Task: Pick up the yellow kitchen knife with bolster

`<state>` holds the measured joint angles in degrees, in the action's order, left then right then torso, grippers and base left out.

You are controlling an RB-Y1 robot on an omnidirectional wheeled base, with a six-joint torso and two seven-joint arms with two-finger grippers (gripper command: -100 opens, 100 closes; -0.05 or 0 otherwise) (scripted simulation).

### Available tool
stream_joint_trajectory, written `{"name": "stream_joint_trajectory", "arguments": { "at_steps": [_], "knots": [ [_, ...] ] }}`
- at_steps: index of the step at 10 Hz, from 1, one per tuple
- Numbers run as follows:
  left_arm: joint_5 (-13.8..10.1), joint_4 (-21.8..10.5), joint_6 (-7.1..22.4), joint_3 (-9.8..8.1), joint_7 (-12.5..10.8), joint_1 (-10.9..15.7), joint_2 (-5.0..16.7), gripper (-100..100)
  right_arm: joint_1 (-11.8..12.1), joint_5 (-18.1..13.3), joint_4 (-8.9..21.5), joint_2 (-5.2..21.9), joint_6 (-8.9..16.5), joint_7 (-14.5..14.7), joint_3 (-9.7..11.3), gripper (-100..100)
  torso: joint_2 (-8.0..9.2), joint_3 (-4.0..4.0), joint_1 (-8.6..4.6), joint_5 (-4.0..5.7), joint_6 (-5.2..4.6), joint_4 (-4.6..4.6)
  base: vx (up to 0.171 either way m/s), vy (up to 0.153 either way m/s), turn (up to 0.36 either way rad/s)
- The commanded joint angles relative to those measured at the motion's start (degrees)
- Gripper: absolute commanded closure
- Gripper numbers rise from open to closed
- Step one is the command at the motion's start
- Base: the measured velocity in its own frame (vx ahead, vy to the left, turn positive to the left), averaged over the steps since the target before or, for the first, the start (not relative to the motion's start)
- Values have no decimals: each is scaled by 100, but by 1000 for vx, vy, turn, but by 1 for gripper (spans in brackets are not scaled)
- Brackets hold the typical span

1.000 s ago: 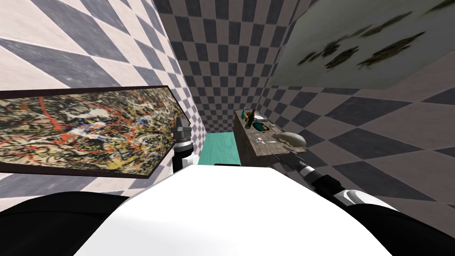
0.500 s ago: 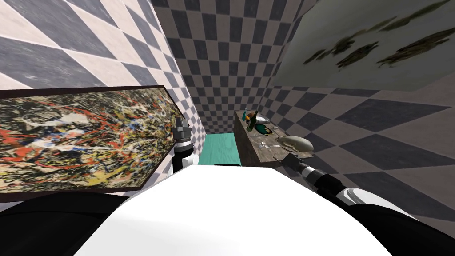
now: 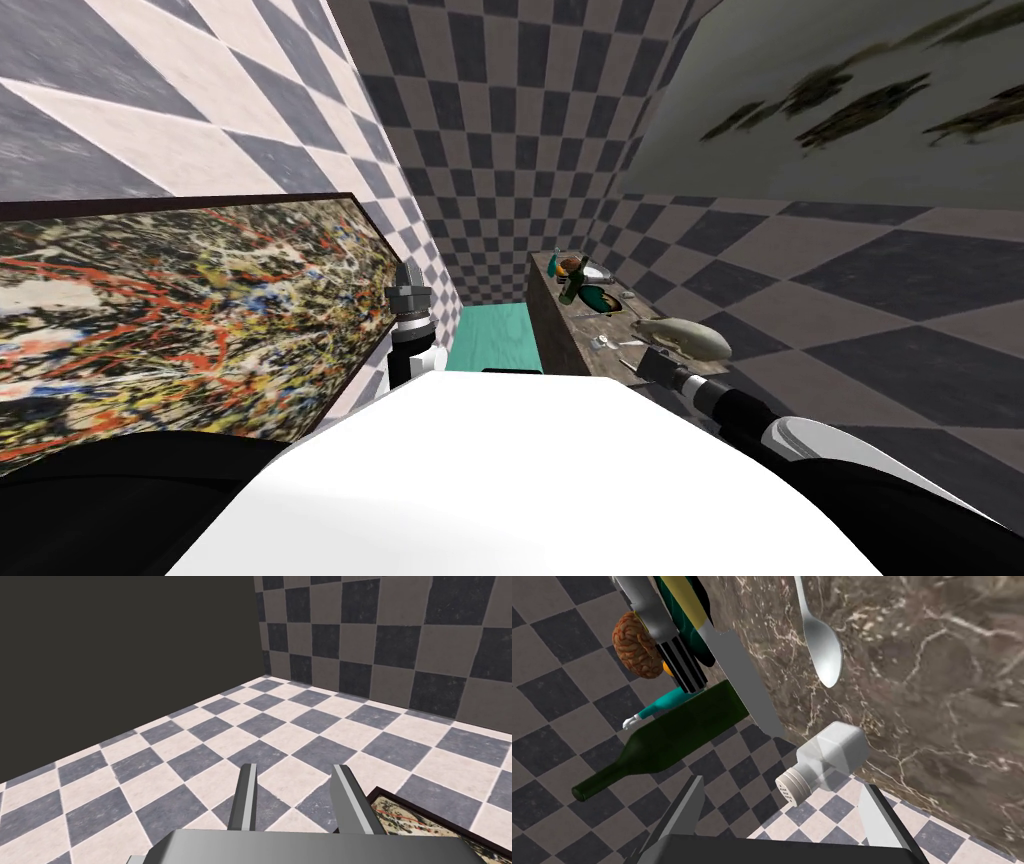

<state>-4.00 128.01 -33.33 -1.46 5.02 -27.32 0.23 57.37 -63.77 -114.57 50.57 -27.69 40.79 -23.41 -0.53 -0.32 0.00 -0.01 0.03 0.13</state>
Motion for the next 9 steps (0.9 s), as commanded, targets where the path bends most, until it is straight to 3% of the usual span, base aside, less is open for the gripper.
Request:
{"name": "stream_joint_trajectory", "arguments": {
  "at_steps": [1, 9],
  "knots": [
    [0, 0, 0, 0, 0, 0, 0, 0, 17, -286, 39, 134, -32, 124, 13, -100, 0, 0, 0, 0, 0, 0, 124, 13, -9],
    [0, 0, 0, 0, 0, -1, 0, 0, -81, -1439, 240, 678, -222, 646, 185, -100, -24, -14, 6, -1, 1, 6, 192, 16, -7]
  ]
}}
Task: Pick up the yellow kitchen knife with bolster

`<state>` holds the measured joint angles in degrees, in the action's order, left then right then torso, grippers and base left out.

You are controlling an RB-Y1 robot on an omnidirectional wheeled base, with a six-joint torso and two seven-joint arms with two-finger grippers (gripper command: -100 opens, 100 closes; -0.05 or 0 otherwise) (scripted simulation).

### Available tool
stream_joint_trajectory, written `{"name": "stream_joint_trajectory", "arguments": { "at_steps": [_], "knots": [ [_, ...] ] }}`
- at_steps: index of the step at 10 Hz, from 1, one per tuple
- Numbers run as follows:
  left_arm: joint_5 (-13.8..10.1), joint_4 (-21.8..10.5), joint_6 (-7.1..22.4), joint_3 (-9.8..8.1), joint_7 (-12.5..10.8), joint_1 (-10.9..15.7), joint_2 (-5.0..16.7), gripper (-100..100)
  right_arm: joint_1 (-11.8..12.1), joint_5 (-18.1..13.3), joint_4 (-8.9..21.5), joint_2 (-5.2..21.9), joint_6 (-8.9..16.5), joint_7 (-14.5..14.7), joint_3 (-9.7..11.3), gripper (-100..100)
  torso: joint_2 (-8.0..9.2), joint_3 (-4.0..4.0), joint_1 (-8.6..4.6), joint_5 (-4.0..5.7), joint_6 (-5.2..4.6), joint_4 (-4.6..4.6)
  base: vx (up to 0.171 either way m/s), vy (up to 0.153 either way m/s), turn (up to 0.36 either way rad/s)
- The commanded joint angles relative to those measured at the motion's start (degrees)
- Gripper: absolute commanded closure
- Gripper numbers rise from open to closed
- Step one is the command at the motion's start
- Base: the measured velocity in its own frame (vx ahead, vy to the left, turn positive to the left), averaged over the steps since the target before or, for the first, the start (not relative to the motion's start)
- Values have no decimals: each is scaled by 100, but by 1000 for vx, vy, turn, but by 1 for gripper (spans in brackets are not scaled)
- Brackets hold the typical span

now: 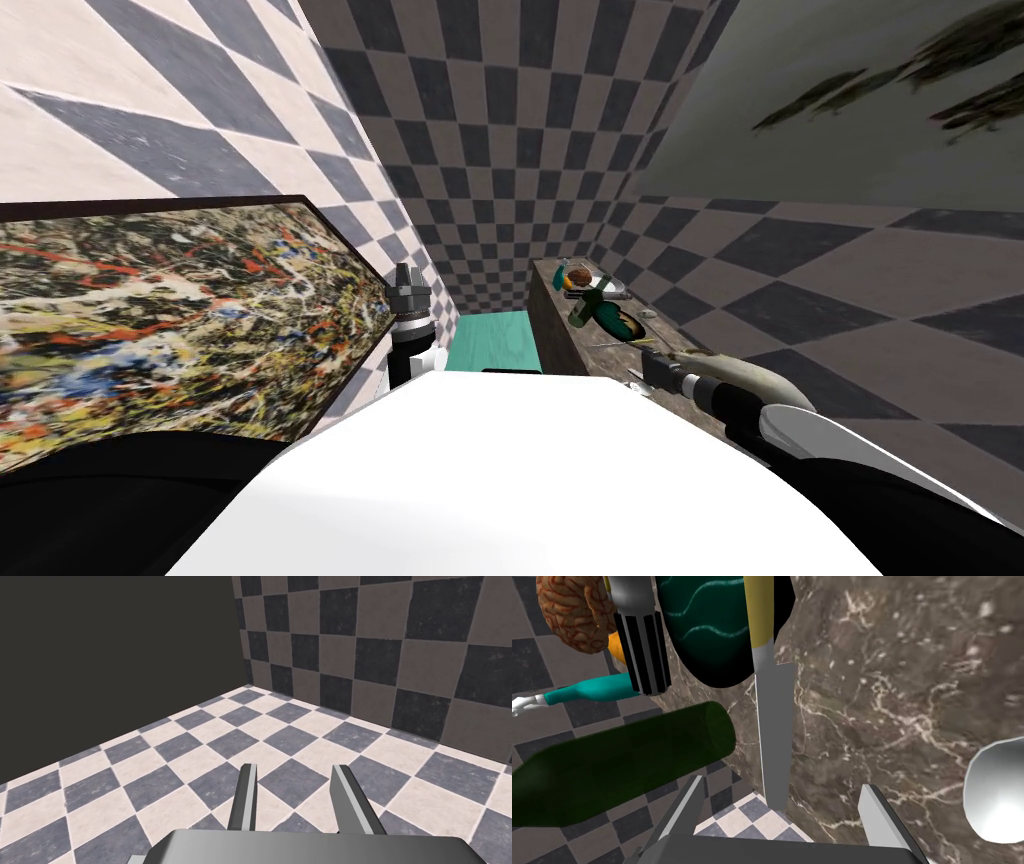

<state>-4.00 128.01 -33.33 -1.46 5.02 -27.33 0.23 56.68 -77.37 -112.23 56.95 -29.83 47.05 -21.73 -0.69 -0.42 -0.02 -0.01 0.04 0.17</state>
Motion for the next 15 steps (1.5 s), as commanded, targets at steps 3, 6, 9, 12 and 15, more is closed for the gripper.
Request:
{"name": "stream_joint_trajectory", "arguments": {
  "at_steps": [3, 6, 9, 12, 15],
  "knots": [
    [0, 0, 0, 0, 0, 1, 0, 0, -19, -133, 15, 59, -29, 62, 24, 0, 29, 16, 3, -1, -1, -6, 87, 13, 2],
    [0, -1, 1, 1, 0, 4, 0, 0, -68, -60, 431, -46, 107, -43, -24, -100, 108, 62, 5, -1, 2, -24, -113, 24, 345],
    [0, -1, 1, 1, 0, 4, 0, 0, -104, -5, 743, -126, 209, -121, -59, -100, 109, 64, 3, -1, -2, -26, -95, 26, 257],
    [0, -1, 1, 1, 0, 3, 0, 0, -141, 49, 1054, -205, 310, -199, -94, -100, 110, 64, 2, 0, -4, -26, -94, 33, 256],
    [0, -1, 1, 0, 0, 2, 0, 0, -126, 60, 1007, -214, 270, -139, -103, 100, 84, 50, -9, 2, -7, -20, -15, 6, 13]
  ]
}}
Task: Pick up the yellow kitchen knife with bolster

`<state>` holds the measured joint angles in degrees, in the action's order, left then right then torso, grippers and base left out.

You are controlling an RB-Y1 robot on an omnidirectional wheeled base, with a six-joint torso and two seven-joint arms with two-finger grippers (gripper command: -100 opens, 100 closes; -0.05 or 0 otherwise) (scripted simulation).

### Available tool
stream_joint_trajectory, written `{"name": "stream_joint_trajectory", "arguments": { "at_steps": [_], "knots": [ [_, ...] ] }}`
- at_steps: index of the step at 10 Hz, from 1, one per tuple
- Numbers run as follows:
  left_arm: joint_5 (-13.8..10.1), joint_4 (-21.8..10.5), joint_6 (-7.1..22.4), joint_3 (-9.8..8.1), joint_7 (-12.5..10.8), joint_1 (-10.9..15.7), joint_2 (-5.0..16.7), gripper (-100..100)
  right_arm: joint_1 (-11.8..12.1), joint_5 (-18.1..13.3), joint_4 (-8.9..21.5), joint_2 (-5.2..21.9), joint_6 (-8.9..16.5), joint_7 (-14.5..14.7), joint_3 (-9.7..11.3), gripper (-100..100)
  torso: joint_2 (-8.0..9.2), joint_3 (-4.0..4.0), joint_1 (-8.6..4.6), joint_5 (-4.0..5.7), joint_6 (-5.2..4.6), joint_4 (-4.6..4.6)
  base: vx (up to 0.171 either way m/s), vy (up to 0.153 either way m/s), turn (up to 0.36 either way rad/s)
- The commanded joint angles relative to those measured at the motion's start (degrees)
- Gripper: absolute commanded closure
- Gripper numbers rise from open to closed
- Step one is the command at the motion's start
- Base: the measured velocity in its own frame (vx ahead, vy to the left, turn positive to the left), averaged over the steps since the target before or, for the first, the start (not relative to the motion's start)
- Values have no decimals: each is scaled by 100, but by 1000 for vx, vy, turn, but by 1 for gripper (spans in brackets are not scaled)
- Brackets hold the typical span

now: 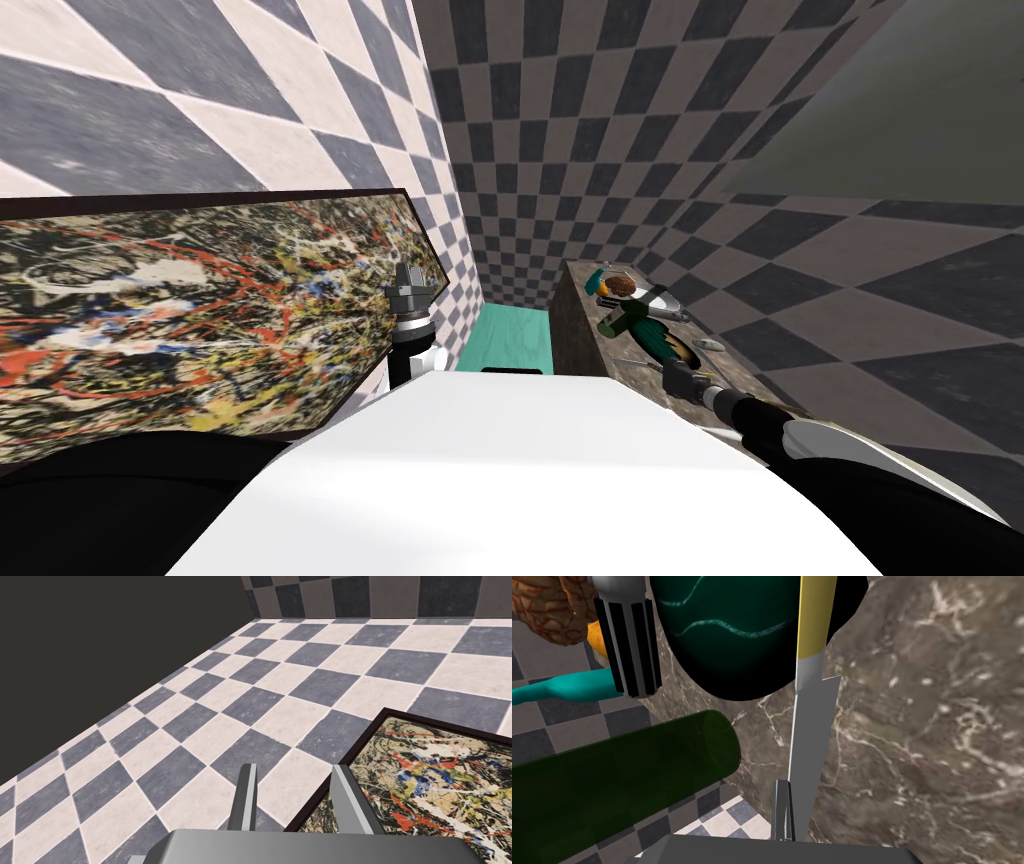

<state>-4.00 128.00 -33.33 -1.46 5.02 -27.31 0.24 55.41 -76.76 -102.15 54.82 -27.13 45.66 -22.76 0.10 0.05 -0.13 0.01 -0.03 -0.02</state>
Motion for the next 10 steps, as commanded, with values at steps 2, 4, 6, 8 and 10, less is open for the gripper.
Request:
{"name": "stream_joint_trajectory", "arguments": {
  "at_steps": [2, 4, 6, 8, 10],
  "knots": [
    [0, 0, 0, 0, 0, 0, 0, 0, 0, 0, 0, 0, 0, 0, 0, 100, -2, -1, -1, 0, 0, 1, 0, 0, 0],
    [0, 0, 0, 0, 0, 0, 0, 0, 0, 0, 0, 0, 0, 0, 0, 0, -4, -2, -1, 0, 0, 1, 0, 0, 0],
    [0, 0, 0, 0, 0, -1, 0, 0, 130, -2, 18, 128, -58, -126, -279, -100, -13, -7, 1, -1, -3, 3, 53, 10, -137],
    [0, 0, 0, 0, 0, -1, 0, 0, 303, -16, 37, 273, -148, -262, -551, -100, -30, -17, 8, -2, -2, 7, 80, 37, -168],
    [0, 0, 0, 0, 0, -2, 0, 0, 481, -33, 53, 413, -250, -384, -762, -100, -42, -24, 13, -4, -1, 10, 111, 32, -129]
  ]
}}
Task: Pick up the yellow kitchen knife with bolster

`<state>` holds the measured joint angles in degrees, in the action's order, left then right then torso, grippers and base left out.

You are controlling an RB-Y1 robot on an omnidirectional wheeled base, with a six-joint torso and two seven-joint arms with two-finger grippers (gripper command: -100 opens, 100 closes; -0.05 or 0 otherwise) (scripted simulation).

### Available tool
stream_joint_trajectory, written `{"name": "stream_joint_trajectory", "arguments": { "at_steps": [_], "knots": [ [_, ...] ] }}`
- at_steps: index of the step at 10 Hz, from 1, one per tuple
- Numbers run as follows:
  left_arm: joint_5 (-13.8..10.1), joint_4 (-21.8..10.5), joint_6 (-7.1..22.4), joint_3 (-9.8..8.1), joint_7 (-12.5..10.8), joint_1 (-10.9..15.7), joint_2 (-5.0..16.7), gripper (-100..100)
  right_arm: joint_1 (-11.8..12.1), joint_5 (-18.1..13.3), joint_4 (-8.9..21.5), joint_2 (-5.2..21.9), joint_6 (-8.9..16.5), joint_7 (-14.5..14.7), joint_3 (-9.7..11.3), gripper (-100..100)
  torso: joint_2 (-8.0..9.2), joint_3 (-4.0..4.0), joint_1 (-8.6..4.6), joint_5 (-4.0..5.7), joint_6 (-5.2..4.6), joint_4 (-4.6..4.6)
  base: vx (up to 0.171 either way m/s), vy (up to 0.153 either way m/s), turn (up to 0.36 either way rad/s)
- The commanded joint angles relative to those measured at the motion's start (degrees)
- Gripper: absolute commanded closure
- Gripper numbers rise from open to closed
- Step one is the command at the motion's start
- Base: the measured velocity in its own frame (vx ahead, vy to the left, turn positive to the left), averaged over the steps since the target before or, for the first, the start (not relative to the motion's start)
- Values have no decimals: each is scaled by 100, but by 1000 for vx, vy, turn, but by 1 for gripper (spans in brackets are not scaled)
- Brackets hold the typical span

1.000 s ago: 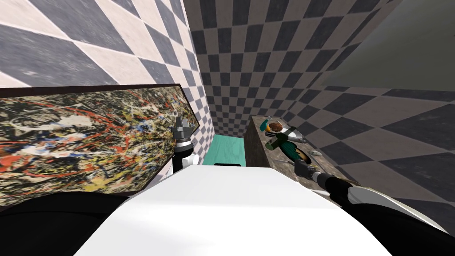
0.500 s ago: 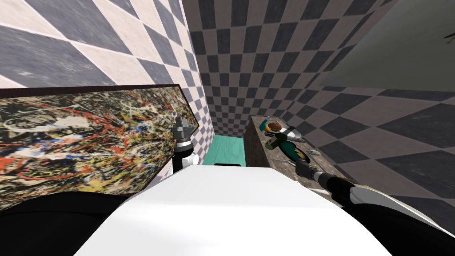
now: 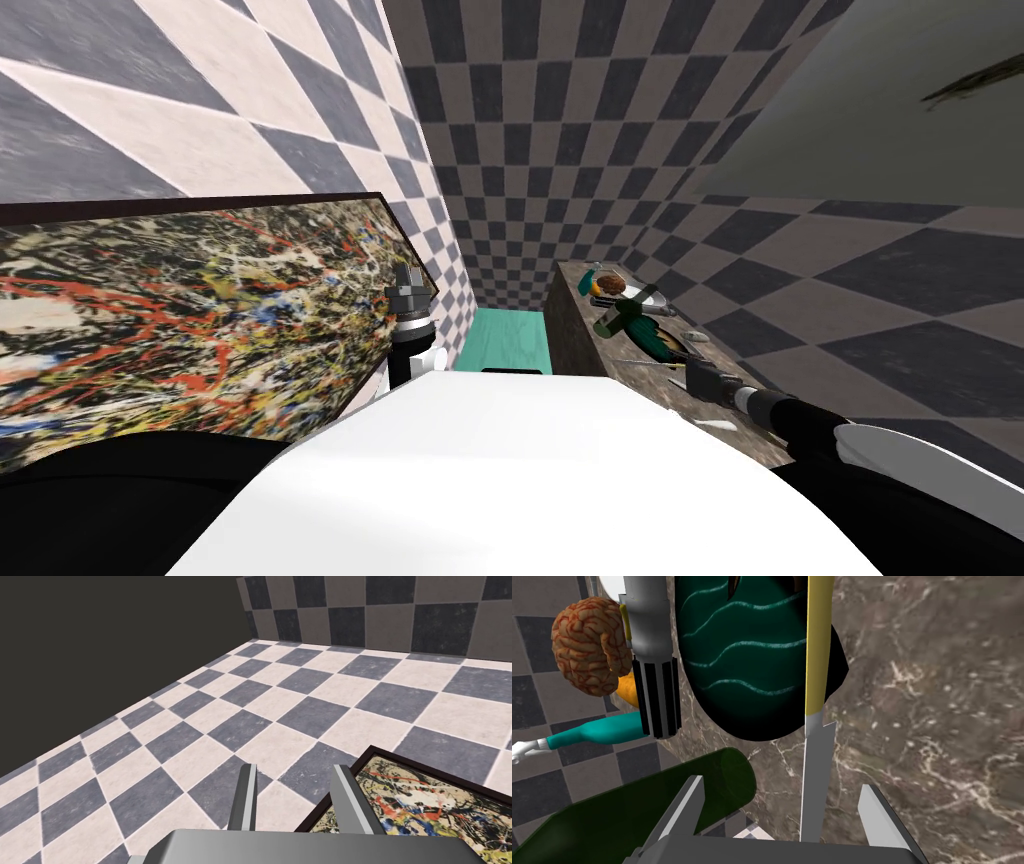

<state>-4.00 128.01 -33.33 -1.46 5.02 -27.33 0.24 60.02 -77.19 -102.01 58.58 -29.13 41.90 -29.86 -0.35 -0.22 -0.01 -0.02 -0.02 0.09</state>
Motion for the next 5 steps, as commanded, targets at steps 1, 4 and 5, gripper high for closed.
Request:
{"name": "stream_joint_trajectory", "arguments": {
  "at_steps": [1, 4, 5],
  "knots": [
    [0, 0, 0, 0, 0, 0, 0, 0, 165, -5, 49, 146, -136, -97, -185, -100, 0, 0, 0, 0, 0, 0, 115, 36, -102],
    [0, 0, 0, 0, 0, 0, 0, 0, 511, -41, 70, 397, -356, -284, -411, -100, -12, -7, -3, 1, 2, 3, 126, 27, -95],
    [0, 0, 0, 0, 0, 0, 0, 0, 606, -51, 76, 465, -419, -332, -456, -100, -4, -3, -6, 1, 2, 2, 84, 22, -54]
  ]
}}
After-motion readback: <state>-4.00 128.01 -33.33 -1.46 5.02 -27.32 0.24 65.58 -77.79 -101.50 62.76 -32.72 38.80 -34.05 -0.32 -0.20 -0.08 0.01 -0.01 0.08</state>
